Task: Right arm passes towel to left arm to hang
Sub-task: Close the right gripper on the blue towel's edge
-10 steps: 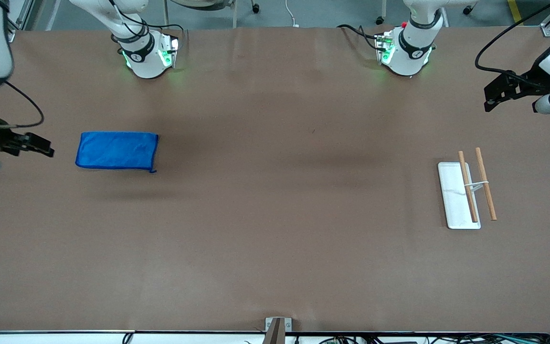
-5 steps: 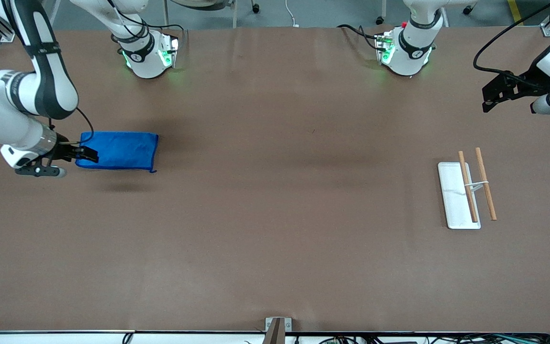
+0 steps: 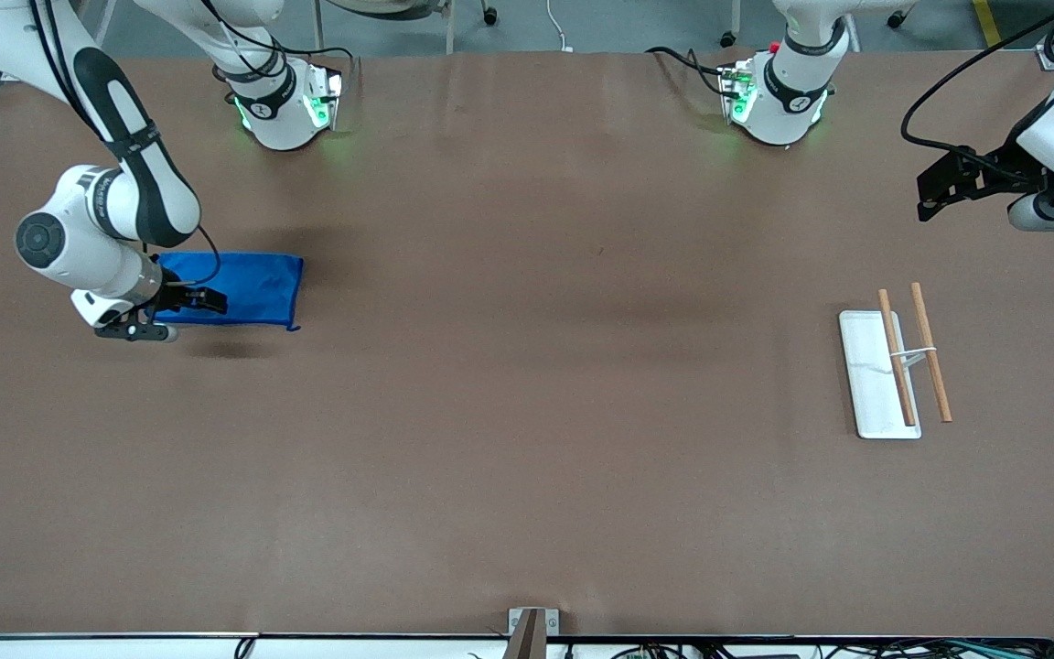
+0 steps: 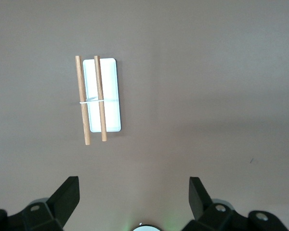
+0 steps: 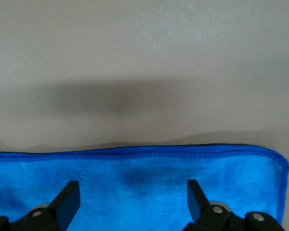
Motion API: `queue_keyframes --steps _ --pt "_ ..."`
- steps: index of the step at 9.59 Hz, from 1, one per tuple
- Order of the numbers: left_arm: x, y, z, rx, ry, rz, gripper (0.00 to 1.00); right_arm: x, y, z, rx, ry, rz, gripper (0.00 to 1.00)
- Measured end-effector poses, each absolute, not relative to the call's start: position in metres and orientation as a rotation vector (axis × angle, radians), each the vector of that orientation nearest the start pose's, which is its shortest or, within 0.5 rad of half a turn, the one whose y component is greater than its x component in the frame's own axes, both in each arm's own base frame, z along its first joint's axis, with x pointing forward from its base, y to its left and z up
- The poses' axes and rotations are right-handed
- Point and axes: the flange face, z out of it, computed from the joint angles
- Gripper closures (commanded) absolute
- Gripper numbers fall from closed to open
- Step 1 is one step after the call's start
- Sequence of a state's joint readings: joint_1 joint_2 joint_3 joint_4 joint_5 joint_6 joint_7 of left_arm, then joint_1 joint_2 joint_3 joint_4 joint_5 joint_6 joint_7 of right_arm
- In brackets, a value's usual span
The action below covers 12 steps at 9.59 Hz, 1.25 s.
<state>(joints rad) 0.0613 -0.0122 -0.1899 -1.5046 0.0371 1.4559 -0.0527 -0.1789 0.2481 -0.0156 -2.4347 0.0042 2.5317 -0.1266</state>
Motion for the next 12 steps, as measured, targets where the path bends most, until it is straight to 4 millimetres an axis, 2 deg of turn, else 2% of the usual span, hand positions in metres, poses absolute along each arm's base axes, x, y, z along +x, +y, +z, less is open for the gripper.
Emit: queue_keyframes --steps 2,5,6,7,8,9,12 --pt "0.535 -0.066 0.652 -3.097 0.112 0.051 0.0 0.455 -0.098 0.178 -3.104 0.133 0.249 0.03" --pt "0.535 -0.066 0.651 -3.096 0.112 0.056 0.0 0.435 -0.096 0.162 -3.101 0.138 0.259 0.07" --pt "0.535 -0.066 0.651 -3.096 0.112 0.057 0.0 0.434 -0.096 0.162 -3.101 0.141 0.261 0.31" --pt "0.535 -0.066 0.65 -3.096 0.112 0.058 0.0 0.434 -0.097 0.162 -3.101 0.143 0.26 0.71" --pt "0.535 -0.066 0.649 -3.096 0.112 0.062 0.0 0.434 -0.097 0.162 -3.101 0.144 0.259 0.9" --pt "0.535 -0.066 0.647 -3.096 0.112 0.067 0.0 0.434 -0.097 0.164 -3.101 0.144 0.257 1.0" --pt "0.536 -0.065 0.644 -3.095 0.112 0.079 0.0 0.435 -0.097 0.165 -3.101 0.143 0.256 1.0"
